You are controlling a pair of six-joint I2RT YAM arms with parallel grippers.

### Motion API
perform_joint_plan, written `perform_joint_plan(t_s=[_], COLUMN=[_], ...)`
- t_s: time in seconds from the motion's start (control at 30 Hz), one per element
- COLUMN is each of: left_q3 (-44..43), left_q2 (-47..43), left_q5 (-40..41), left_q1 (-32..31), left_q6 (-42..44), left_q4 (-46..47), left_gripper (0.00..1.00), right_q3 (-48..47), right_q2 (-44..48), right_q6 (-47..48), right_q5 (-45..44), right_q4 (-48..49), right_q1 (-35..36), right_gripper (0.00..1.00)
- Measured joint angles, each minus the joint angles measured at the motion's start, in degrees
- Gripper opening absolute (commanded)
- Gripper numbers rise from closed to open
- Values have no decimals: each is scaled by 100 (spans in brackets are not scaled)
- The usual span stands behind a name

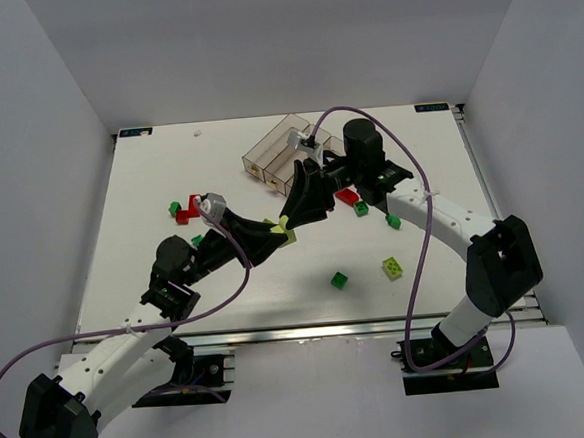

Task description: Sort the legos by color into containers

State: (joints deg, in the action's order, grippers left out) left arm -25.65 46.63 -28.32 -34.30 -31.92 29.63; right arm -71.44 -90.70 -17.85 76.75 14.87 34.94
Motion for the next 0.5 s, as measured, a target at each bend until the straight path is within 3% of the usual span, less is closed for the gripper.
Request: perform_joint_plan(t_s=[0.03, 0.2, 0.5], left_q3=[0, 0, 0], left_q2=[2, 15, -205], left_q5=[-7, -39, 50], left_q1=[0, 7, 7], left_q6=[0, -2, 129], left_q4=[0, -4, -330], left_gripper=[19, 3, 0], right_q3=[0, 0, 0], right_q2=[-4, -28, -92], right_q6=[0, -2, 61], right_q5=[4, 22, 85], right_q4=[7, 17, -7], right_q1=[-2, -11, -42], right_gripper=[3, 2, 2])
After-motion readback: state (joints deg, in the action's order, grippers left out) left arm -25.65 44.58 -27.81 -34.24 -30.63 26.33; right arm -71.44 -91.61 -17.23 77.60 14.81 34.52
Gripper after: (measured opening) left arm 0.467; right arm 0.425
